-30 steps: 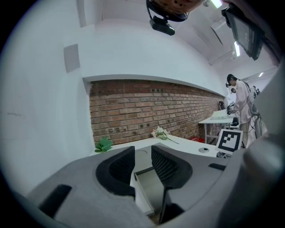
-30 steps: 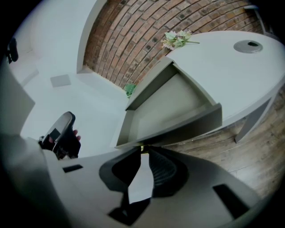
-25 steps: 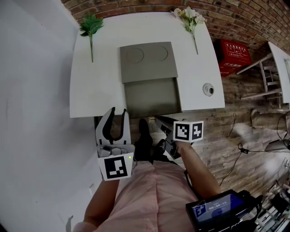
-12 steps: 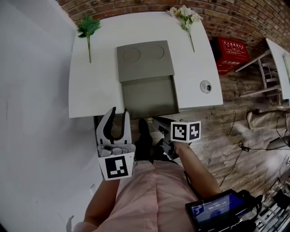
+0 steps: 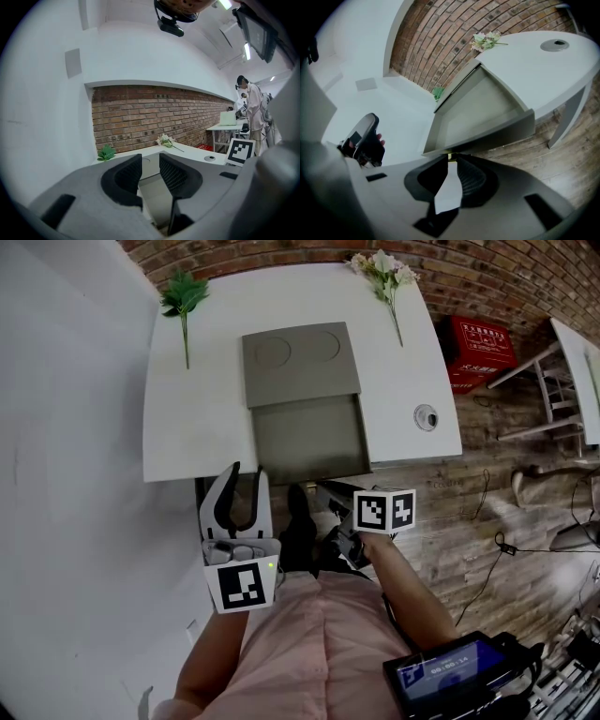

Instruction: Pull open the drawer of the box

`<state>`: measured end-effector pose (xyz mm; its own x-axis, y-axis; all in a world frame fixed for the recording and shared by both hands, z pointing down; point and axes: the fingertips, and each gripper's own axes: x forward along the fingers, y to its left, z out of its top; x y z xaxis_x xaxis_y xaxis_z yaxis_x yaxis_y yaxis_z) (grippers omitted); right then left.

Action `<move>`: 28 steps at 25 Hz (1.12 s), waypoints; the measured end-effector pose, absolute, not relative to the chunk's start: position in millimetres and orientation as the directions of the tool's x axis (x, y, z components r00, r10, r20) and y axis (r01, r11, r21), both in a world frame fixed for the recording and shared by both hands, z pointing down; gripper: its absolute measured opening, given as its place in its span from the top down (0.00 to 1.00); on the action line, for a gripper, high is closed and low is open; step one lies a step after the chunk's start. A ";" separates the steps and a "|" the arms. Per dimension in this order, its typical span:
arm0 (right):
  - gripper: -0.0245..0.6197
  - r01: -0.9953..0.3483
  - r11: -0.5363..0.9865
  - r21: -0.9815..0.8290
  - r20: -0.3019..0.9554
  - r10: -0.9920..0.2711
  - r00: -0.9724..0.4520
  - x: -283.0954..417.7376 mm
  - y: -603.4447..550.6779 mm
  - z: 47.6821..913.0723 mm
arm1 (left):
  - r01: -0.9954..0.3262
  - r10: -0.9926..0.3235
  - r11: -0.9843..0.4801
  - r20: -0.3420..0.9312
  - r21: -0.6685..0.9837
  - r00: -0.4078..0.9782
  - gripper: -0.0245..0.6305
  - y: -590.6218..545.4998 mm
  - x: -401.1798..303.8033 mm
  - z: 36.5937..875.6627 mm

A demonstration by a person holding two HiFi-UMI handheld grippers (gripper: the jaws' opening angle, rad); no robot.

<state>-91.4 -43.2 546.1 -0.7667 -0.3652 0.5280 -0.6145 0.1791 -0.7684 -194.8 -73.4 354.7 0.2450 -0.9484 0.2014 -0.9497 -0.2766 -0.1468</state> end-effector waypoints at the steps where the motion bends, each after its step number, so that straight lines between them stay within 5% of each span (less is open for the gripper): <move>1: 0.85 -0.617 0.186 -0.764 0.528 -0.369 -0.765 -91.6 -43.8 546.6 | -0.950 -0.949 -0.276 0.201 -0.147 0.245 0.77 -73.1 -194.6 355.4; 5: 0.67 -0.630 0.186 -0.754 0.538 -0.377 -0.754 -87.2 -40.7 548.7 | -0.949 -0.948 -0.278 0.201 -0.148 0.247 0.77 -70.3 -191.9 354.1; 9: 0.65 -0.643 0.152 -0.751 0.554 -0.385 -0.738 -67.1 -26.2 550.2 | -0.952 -0.948 -0.279 0.192 -0.125 0.253 0.77 -68.9 -186.5 353.0; 17: 0.75 -0.698 0.264 -0.666 0.478 -0.567 -0.671 -7.1 -34.5 466.5 | -0.948 -0.960 -0.279 0.046 -0.150 0.275 0.78 -70.2 -166.3 303.3; 23: 0.94 -0.814 0.465 -0.347 0.278 -0.778 -0.563 -4.2 -61.0 333.9 | -0.948 -0.957 -0.268 -0.068 -0.170 0.283 0.84 -69.9 -153.1 230.1; 28: 0.95 -0.869 0.478 -0.125 0.101 -0.866 -0.491 0.7 -69.5 269.2 | -0.947 -0.944 -0.269 -0.144 -0.175 0.295 0.95 -65.5 -139.6 196.2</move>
